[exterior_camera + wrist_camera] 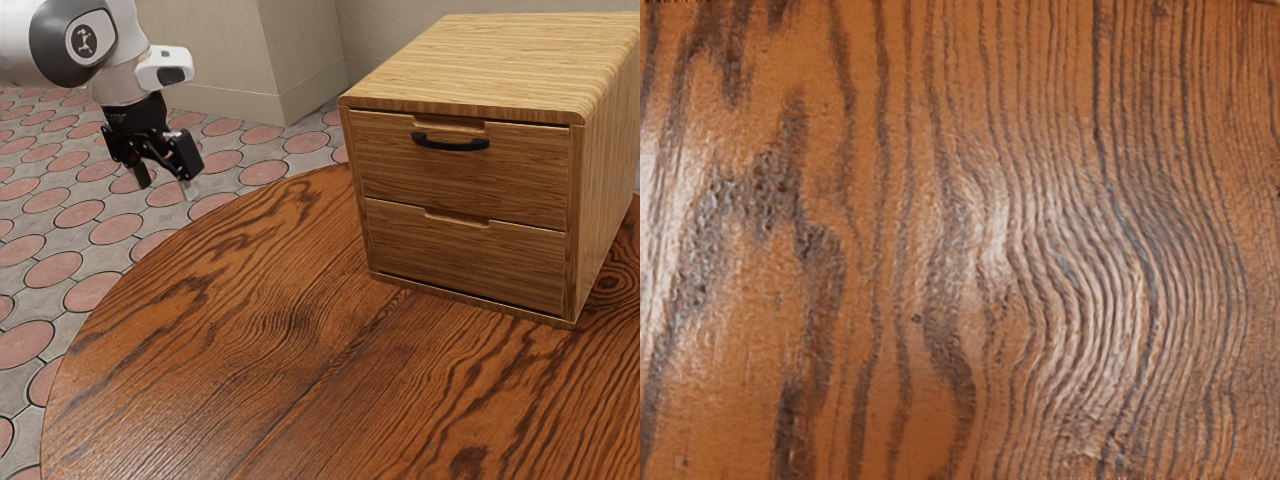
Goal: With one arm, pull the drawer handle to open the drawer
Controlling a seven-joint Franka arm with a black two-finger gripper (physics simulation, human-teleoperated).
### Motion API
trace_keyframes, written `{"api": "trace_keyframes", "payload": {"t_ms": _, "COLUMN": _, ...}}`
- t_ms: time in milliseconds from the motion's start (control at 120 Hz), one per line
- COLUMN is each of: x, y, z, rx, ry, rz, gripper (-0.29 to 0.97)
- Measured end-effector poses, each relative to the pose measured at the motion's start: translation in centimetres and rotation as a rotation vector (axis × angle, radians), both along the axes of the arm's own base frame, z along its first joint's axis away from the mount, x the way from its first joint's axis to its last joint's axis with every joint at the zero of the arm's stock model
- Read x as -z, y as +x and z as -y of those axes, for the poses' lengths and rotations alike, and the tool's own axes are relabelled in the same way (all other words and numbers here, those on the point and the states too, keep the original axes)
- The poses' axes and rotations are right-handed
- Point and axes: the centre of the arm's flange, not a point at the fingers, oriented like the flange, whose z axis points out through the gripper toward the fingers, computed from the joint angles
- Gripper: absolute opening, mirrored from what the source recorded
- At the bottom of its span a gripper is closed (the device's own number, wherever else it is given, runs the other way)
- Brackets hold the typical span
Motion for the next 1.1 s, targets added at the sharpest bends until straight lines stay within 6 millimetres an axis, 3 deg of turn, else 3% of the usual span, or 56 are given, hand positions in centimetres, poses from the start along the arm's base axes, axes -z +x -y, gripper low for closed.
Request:
{"api": "trace_keyframes", "payload": {"t_ms": 167, "x": -0.5, "y": -0.2, "z": 0.1, "rx": 0.026, "ry": 0.0, "rz": 0.004, "gripper": 0.68}}
{"api": "trace_keyframes", "payload": {"t_ms": 192, "x": -2.5, "y": -1.0, "z": 0.5, "rx": 0.032, "ry": 0.012, "rz": 0.038, "gripper": 0.68}}
{"api": "trace_keyframes", "payload": {"t_ms": 233, "x": -7.6, "y": -3.3, "z": 1.8, "rx": 0.047, "ry": 0.041, "rz": 0.13, "gripper": 0.68}}
{"api": "trace_keyframes", "payload": {"t_ms": 267, "x": -10.2, "y": -4.6, "z": 3.1, "rx": 0.065, "ry": 0.054, "rz": 0.177, "gripper": 0.68}}
{"api": "trace_keyframes", "payload": {"t_ms": 317, "x": -11.5, "y": -5.2, "z": 4.7, "rx": 0.095, "ry": 0.058, "rz": 0.202, "gripper": 0.68}}
{"api": "trace_keyframes", "payload": {"t_ms": 400, "x": -12.0, "y": -5.2, "z": 6.2, "rx": 0.129, "ry": 0.057, "rz": 0.209, "gripper": 0.68}}
{"api": "trace_keyframes", "payload": {"t_ms": 483, "x": -11.5, "y": -4.8, "z": 6.1, "rx": 0.133, "ry": 0.054, "rz": 0.199, "gripper": 0.68}}
{"api": "trace_keyframes", "payload": {"t_ms": 683, "x": -10.6, "y": -5.0, "z": 3.4, "rx": 0.093, "ry": 0.055, "rz": 0.179, "gripper": 0.68}}
{"api": "trace_keyframes", "payload": {"t_ms": 800, "x": -9.6, "y": -4.7, "z": 3.5, "rx": 0.104, "ry": 0.047, "rz": 0.155, "gripper": 0.68}}
{"api": "trace_keyframes", "payload": {"t_ms": 850, "x": -8.1, "y": -6.4, "z": 4.8, "rx": 0.127, "ry": 0.011, "rz": 0.111, "gripper": 0.68}}
{"api": "trace_keyframes", "payload": {"t_ms": 950, "x": 0.8, "y": -8.7, "z": 7.7, "rx": 0.189, "ry": -0.136, "rz": -0.067, "gripper": 0.68}}
{"api": "trace_keyframes", "payload": {"t_ms": 983, "x": 2.5, "y": -9.0, "z": 8.9, "rx": 0.216, "ry": -0.167, "rz": -0.099, "gripper": 0.68}}
{"api": "trace_keyframes", "payload": {"t_ms": 1050, "x": 1.7, "y": -8.1, "z": 12.8, "rx": 0.307, "ry": -0.172, "rz": -0.086, "gripper": 0.68}}
{"api": "trace_keyframes", "payload": {"t_ms": 1100, "x": 0.1, "y": -6.1, "z": 15.4, "rx": 0.391, "ry": -0.14, "rz": -0.051, "gripper": 0.68}}
